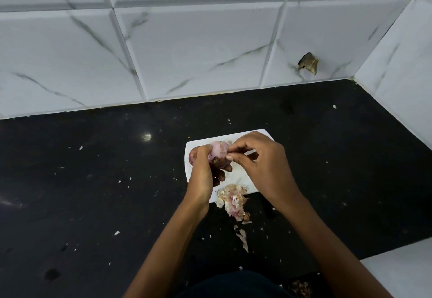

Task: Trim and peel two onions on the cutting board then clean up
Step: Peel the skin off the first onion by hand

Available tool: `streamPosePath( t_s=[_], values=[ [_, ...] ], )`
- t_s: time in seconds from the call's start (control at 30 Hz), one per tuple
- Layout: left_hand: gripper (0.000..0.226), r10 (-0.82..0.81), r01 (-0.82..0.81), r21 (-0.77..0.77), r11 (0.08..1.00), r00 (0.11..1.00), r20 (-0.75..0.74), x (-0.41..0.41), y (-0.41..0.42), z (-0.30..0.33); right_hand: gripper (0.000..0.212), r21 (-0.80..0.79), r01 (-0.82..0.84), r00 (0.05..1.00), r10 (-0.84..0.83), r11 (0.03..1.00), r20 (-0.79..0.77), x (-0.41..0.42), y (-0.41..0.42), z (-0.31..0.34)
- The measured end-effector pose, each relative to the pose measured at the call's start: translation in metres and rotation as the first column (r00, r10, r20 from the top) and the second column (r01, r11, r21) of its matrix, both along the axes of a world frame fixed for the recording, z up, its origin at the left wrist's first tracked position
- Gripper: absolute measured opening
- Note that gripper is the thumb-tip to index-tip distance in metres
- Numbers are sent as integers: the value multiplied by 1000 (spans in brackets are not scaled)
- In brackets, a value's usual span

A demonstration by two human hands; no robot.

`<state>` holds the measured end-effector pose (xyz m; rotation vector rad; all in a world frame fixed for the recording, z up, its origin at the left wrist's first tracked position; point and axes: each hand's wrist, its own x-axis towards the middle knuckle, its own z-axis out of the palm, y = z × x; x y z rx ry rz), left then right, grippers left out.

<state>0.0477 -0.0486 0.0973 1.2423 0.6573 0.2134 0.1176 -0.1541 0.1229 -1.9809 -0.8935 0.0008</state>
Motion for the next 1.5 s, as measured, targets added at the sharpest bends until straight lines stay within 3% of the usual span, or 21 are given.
streamPosePath(
  t_s=[0.2, 0.33, 0.43, 0.53, 0.63, 0.7, 0.83, 0.87, 0.93, 1.03, 1.1, 1.17, 1.37, 1.5],
  values=[
    [53, -2, 2, 15, 1000, 1000, -20, -5, -3, -2, 8, -106, -61, 992, 48, 992, -117, 9, -1, -7],
    [56, -8, 9, 7, 1000, 999, -42, -5, -4, -2, 4, -176, -72, 993, 54, 982, -105, 7, -1, -13],
    [50, 15, -20, -78, 997, 998, -57, -2, -2, -3, 8, -169, -153, 985, 138, 974, -100, -7, -2, -14],
    [47, 39, -47, -164, 985, 998, -57, 0, 2, -8, 7, -94, -298, 921, 260, 950, -290, -18, -10, -12],
    [45, 36, -49, -162, 986, 996, -81, -3, 5, -11, 6, -8, -182, 933, 170, 983, -318, -14, -19, -11],
    [46, 20, -36, -170, 985, 995, -96, -6, 5, -12, 10, -69, -115, 956, 92, 991, -280, -7, -23, -14],
    [47, -13, -5, -185, 983, 995, -96, -6, 5, -11, 15, -344, -344, 900, 201, 874, -387, 6, -29, -21],
    [47, -20, 2, -176, 984, 995, -99, -5, 5, -12, 13, -326, -332, 905, 202, 885, -374, 7, -28, -20],
    [48, -38, 20, -157, 987, 994, -107, -5, 4, -11, 7, -126, -148, 955, 109, 981, -275, 5, -23, -14],
    [49, -47, 33, -108, 994, 992, -121, -6, 4, -10, 32, 66, 34, 990, -25, 997, -139, 3, -17, -10],
    [53, -33, 24, -76, 997, 991, -127, -5, 4, -7, 41, 27, -35, 992, 38, 999, -122, 3, -14, -13],
    [56, -27, 21, -50, 999, 992, -126, -5, 3, -5, 36, -22, -87, 990, 84, 996, -113, 3, -12, -18],
    [58, -41, 28, -118, 993, 994, -106, -3, -1, 0, 28, 13, 2, 996, -3, 1000, 84, -3, -2, -28],
    [60, -64, 56, -72, 996, 992, -105, -2, 0, 2, 20, 32, 20, 983, -25, 999, 179, -4, 0, -29]
  ],
)
